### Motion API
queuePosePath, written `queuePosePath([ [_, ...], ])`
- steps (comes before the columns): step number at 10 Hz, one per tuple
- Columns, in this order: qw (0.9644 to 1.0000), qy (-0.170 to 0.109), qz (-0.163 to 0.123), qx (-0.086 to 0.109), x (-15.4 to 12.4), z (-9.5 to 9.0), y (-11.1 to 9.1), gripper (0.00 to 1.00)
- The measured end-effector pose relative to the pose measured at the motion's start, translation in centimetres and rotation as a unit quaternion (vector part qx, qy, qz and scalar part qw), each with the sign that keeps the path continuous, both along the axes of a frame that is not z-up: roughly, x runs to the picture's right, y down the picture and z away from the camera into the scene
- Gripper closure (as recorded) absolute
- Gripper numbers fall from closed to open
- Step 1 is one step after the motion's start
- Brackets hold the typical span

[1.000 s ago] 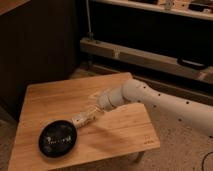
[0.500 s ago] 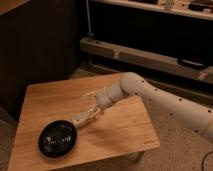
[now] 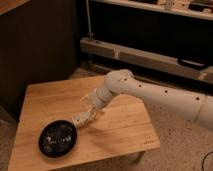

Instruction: Place the bottle in the ceramic bowl

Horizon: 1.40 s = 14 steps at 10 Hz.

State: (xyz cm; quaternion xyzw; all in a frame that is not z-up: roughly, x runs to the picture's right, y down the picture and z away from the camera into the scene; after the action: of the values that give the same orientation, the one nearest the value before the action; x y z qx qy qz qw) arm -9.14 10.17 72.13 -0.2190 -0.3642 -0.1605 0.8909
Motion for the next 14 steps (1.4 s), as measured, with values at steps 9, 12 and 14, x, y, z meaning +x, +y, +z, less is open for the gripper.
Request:
queuePosePath([
  [9, 0.9989, -0.002, 0.004, -0.047, -0.9, 7.9, 2.4, 0.35],
  [12, 0.9979, -0.001, 0.005, -0.064, -1.2, 10.5, 3.4, 0.35],
  [14, 0.9967, 0.003, -0.005, -0.081, -1.6, 12.2, 4.2, 0.35],
])
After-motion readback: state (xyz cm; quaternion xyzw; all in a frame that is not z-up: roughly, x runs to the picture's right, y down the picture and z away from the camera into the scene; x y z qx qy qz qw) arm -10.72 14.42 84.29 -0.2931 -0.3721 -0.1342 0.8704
